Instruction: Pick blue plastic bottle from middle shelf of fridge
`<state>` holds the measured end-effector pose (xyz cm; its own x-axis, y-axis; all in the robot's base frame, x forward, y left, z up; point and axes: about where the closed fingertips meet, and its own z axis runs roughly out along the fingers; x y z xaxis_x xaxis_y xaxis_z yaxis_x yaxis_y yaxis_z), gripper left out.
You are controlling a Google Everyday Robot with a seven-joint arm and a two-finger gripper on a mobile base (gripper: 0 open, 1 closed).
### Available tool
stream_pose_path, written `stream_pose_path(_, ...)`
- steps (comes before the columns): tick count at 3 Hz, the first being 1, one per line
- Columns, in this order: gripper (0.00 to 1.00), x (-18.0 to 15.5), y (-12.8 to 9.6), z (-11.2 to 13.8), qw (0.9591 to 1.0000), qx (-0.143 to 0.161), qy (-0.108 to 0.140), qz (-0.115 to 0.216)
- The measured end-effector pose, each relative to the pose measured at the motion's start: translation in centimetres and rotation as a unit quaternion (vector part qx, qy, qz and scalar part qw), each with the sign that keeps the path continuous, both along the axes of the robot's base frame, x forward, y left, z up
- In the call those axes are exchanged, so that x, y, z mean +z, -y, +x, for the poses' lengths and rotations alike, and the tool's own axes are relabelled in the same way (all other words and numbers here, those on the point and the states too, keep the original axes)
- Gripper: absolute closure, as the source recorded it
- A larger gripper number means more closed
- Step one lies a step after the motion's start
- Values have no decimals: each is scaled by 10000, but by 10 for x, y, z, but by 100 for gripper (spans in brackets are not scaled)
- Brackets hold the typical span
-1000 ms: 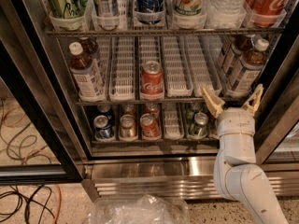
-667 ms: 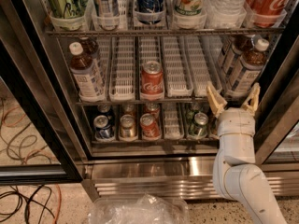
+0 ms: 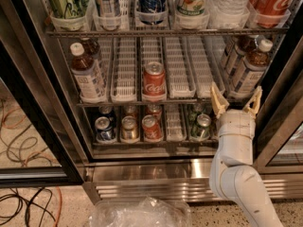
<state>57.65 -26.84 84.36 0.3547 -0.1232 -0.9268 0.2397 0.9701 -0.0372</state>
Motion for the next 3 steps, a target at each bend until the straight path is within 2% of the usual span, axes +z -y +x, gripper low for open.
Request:
stream_pose_path(2, 23, 5, 8, 17, 9980, -542, 195, 248)
stream_pose_path(3, 40, 10, 16, 22, 9957, -816, 283, 332)
